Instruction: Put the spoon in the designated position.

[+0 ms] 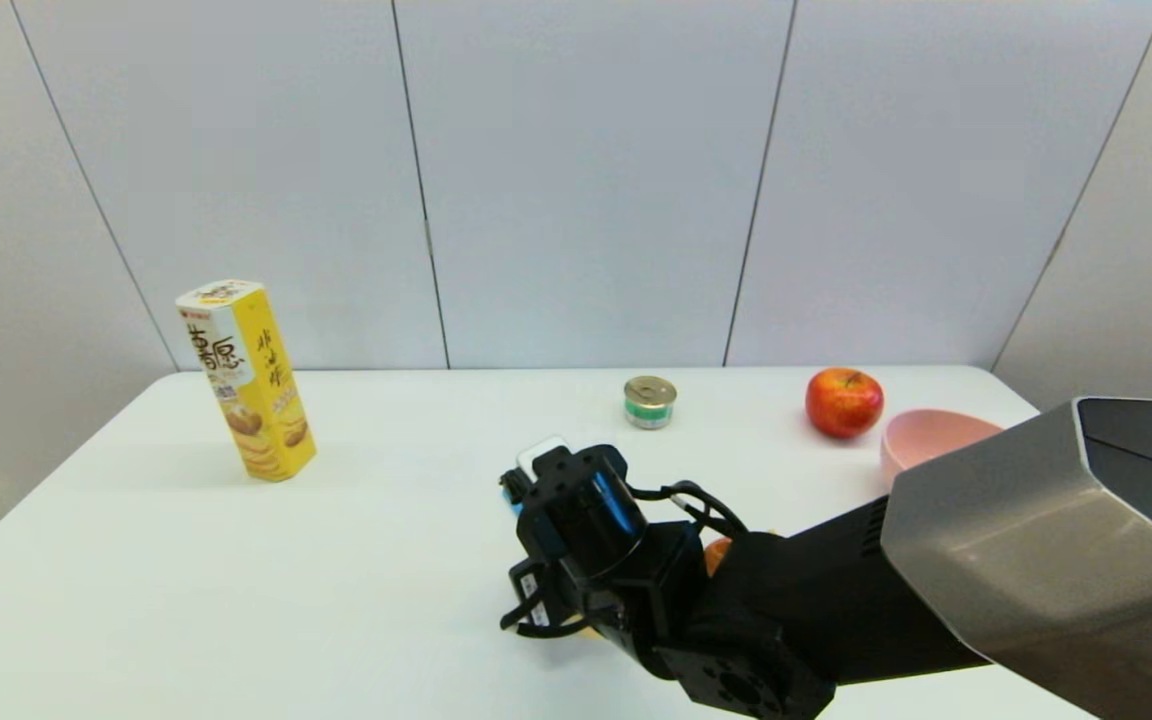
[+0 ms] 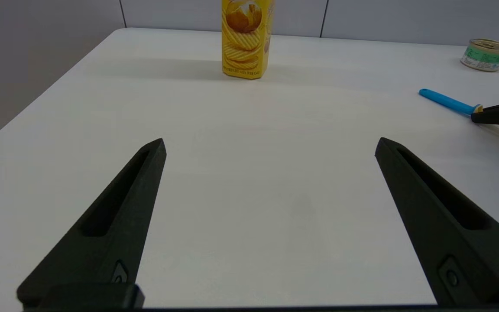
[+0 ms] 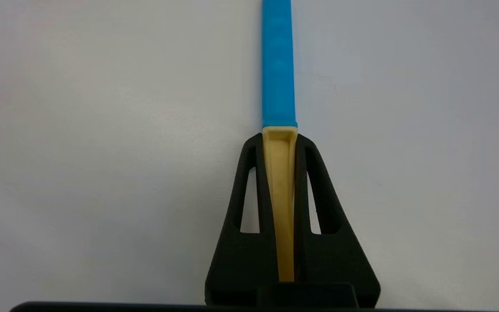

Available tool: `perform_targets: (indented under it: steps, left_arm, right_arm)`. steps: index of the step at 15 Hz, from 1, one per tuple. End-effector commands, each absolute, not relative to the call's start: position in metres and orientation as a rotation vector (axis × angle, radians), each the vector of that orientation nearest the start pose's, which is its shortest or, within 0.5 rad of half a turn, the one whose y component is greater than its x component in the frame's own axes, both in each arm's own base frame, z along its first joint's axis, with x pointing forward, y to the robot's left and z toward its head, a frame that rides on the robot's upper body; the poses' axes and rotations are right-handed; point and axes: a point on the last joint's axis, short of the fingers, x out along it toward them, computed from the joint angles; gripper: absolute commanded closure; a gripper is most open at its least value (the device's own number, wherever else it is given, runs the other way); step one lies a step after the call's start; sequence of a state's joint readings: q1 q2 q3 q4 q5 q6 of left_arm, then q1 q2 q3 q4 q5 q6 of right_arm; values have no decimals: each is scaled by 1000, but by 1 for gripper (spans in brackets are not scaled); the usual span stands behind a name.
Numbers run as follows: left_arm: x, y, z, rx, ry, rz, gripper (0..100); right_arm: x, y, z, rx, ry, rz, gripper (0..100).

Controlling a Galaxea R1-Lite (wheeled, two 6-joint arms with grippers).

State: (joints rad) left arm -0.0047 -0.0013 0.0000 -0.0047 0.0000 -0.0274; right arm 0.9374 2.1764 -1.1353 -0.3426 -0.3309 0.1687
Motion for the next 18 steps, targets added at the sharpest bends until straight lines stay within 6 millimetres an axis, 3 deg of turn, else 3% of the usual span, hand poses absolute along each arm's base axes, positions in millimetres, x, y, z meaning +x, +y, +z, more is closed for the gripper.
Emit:
perform_targets:
  steps: [1, 5, 9, 11, 14, 18]
  left_arm:
    - [-23, 0, 76, -29, -5, -5, 0]
    - [-23, 0, 76, -28, -5, -5, 0]
    - [-23, 0, 75, -28, -1, -5, 0]
    - [-23, 0, 75, -29, -1, -5, 0]
    - [-23, 0, 76, -28, -5, -5, 0]
    - [-23, 0, 76, -29, -5, -5, 0]
  right_arm:
    - [241, 316, 97, -214, 556, 537, 100]
    - [236, 297, 152, -133, 443, 542, 100]
    - [223, 255, 211, -84, 387, 505, 100]
    - [211, 217, 238, -88, 413, 451, 100]
    - [193, 156, 259, -84, 445, 333, 100]
    - [165, 79, 260, -37, 414, 132, 100]
